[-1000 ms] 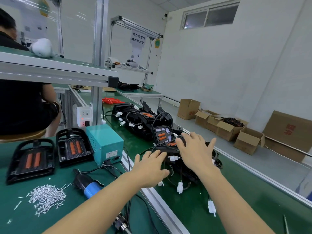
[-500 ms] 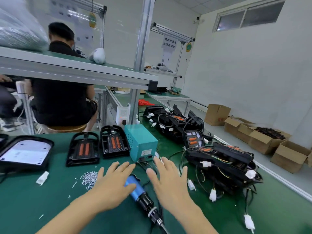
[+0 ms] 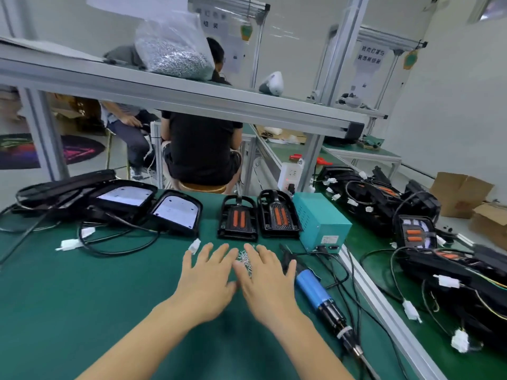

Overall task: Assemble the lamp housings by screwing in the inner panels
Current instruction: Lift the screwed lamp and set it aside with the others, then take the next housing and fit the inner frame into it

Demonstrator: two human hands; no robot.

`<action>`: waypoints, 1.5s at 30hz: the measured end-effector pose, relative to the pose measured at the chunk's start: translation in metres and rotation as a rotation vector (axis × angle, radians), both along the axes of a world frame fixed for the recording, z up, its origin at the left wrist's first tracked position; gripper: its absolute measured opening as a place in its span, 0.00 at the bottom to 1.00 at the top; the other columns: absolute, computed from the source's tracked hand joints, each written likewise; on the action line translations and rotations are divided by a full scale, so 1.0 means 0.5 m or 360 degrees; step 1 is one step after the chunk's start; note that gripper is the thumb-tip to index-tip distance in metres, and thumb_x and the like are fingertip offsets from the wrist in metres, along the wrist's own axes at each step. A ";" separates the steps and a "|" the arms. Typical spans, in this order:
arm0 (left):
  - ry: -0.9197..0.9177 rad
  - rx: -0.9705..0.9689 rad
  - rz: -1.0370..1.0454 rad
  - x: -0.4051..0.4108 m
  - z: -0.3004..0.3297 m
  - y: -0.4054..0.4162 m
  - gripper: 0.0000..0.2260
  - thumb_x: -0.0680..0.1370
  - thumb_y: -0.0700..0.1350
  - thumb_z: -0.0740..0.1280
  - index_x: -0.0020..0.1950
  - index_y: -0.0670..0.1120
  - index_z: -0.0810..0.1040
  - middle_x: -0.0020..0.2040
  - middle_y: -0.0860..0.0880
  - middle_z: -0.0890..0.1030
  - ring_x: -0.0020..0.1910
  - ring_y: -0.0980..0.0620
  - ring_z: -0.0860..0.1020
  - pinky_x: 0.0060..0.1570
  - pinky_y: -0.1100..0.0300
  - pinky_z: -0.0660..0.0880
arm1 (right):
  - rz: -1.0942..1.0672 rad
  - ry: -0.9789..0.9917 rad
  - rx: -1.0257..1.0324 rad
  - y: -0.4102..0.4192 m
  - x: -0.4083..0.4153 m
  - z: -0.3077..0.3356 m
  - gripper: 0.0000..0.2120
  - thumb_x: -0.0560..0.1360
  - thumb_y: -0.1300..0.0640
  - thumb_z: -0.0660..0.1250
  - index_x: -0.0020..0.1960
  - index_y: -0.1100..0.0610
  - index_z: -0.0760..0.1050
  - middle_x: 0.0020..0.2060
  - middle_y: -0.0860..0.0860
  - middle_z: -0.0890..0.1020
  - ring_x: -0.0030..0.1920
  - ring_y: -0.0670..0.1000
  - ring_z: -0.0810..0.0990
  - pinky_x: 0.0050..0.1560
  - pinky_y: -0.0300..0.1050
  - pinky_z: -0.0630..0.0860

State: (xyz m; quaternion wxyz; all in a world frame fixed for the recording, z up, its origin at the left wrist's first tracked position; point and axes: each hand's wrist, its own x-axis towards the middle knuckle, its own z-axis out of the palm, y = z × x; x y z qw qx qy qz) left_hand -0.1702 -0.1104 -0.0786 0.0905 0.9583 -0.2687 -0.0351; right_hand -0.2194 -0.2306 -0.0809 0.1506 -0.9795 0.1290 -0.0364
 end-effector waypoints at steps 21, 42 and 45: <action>-0.0633 -0.0549 0.0689 0.159 -0.048 0.372 0.22 0.77 0.47 0.65 0.71 0.50 0.68 0.72 0.53 0.66 0.73 0.52 0.60 0.70 0.57 0.52 | 0.0384 0.0008 -0.0142 0.207 0.079 -0.144 0.24 0.83 0.42 0.45 0.79 0.42 0.49 0.79 0.43 0.44 0.78 0.47 0.42 0.76 0.51 0.39; -0.0637 -0.0131 0.1027 0.431 0.050 0.490 0.08 0.77 0.41 0.64 0.55 0.44 0.77 0.51 0.42 0.81 0.51 0.40 0.77 0.47 0.53 0.72 | 0.0417 -0.0412 -0.0465 0.214 0.066 -0.135 0.34 0.81 0.47 0.43 0.38 0.52 0.86 0.40 0.52 0.86 0.40 0.52 0.86 0.57 0.52 0.60; -0.0708 -0.0364 0.1072 0.419 0.057 0.488 0.07 0.76 0.41 0.65 0.53 0.42 0.78 0.47 0.41 0.81 0.47 0.39 0.78 0.42 0.54 0.71 | 0.0402 -0.0358 -0.0519 0.211 0.066 -0.134 0.22 0.68 0.46 0.55 0.37 0.52 0.86 0.39 0.52 0.86 0.39 0.52 0.86 0.50 0.54 0.67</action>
